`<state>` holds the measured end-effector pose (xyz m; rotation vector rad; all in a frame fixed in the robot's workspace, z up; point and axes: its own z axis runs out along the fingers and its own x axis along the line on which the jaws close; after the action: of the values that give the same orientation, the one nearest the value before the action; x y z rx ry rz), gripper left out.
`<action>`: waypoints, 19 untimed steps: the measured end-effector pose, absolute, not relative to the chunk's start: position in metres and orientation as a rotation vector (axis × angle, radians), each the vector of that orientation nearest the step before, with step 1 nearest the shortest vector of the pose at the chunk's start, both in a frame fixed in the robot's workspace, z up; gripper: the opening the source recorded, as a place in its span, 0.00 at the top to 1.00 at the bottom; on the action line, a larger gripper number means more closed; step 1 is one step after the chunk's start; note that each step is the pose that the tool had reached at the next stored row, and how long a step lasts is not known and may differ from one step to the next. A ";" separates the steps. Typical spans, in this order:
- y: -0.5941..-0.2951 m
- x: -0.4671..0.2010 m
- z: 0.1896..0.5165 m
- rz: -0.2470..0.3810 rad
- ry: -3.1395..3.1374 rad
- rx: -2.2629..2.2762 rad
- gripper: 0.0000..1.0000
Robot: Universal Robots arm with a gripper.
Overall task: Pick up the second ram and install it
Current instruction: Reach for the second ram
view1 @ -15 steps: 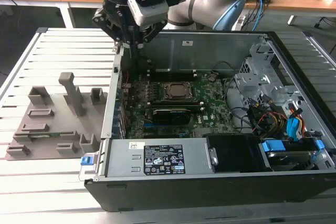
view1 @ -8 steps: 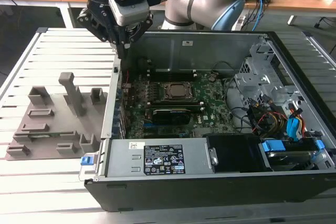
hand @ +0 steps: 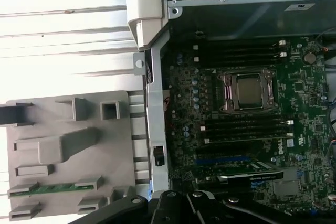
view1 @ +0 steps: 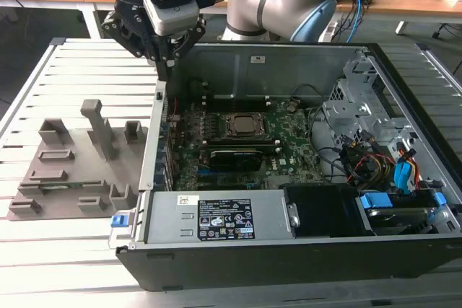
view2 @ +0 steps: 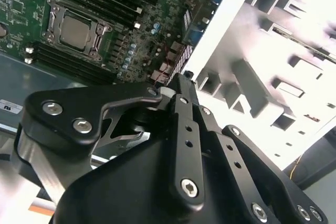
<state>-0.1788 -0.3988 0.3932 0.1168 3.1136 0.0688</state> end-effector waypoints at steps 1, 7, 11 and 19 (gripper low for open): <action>-0.399 -0.182 0.393 0.069 3.114 0.117 0.89; -0.399 -0.200 0.393 0.069 3.114 0.117 0.89; -0.399 -0.207 0.393 0.069 3.114 0.117 0.89; -0.399 -0.227 0.393 0.069 3.114 0.117 0.89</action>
<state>-0.2274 -0.3989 0.3929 0.1165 3.1136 0.0688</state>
